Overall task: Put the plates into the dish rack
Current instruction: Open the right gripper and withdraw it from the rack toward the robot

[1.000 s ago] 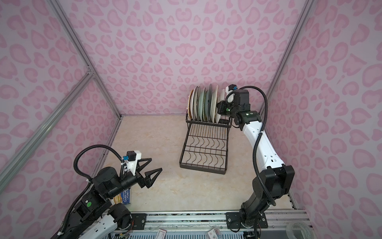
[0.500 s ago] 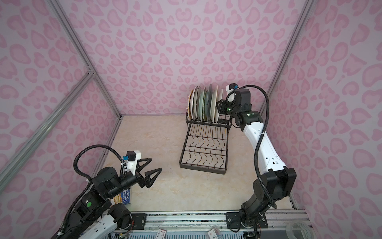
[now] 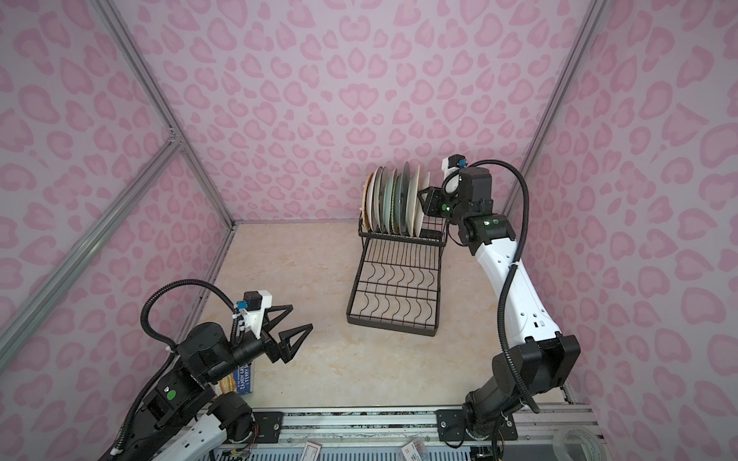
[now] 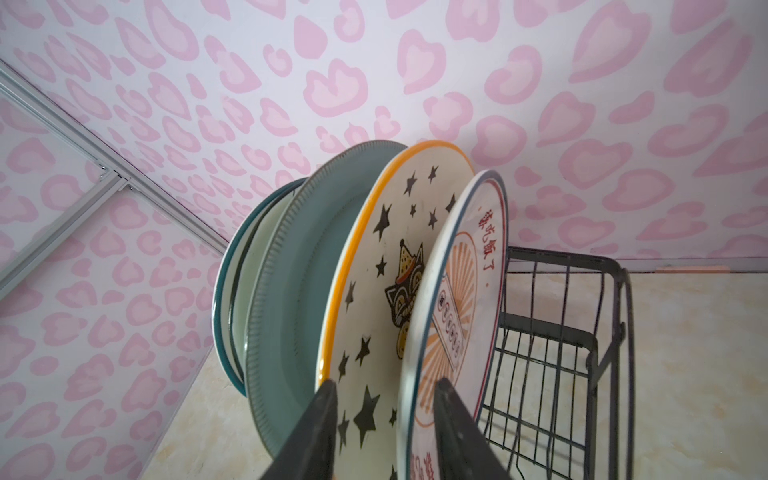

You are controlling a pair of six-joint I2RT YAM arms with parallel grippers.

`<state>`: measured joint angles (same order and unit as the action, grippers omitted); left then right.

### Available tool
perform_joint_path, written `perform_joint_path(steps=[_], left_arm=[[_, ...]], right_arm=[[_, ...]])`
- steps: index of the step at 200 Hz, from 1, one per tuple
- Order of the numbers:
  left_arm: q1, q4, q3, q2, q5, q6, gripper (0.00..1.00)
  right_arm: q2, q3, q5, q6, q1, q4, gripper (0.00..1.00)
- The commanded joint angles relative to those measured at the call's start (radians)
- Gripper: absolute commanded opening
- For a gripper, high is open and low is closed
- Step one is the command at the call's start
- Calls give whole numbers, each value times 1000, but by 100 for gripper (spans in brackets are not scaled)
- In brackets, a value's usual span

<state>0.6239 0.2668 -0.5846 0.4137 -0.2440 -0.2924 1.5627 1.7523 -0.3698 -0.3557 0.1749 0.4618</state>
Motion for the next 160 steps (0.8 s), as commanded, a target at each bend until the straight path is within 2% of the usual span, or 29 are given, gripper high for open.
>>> perform_joint_path(steps=[1,49,77,98,127,160], left_arm=[[-2,-28,-3,-1,-9,-6,97],[-2,-28,-2,2,-6,-9,97],[-1,-32,-4,9,-2,-21,97],[-1,-32,-7,19,10,-45,97],[-2,-32,-21,56,41,-93,98],[-1,-61,-17,138,95,-244,99]], right_arm=[[-20,2,6,3,-2,-15,40],[-111,-51,28,-9,-27,-38,45],[-215,-128,39,-20,-39,-66,50],[-338,-255,71,-34,-45,-115,56],[-534,-513,105,-61,-47,-161,61],[-716,-783,124,-114,-48,-173,63]])
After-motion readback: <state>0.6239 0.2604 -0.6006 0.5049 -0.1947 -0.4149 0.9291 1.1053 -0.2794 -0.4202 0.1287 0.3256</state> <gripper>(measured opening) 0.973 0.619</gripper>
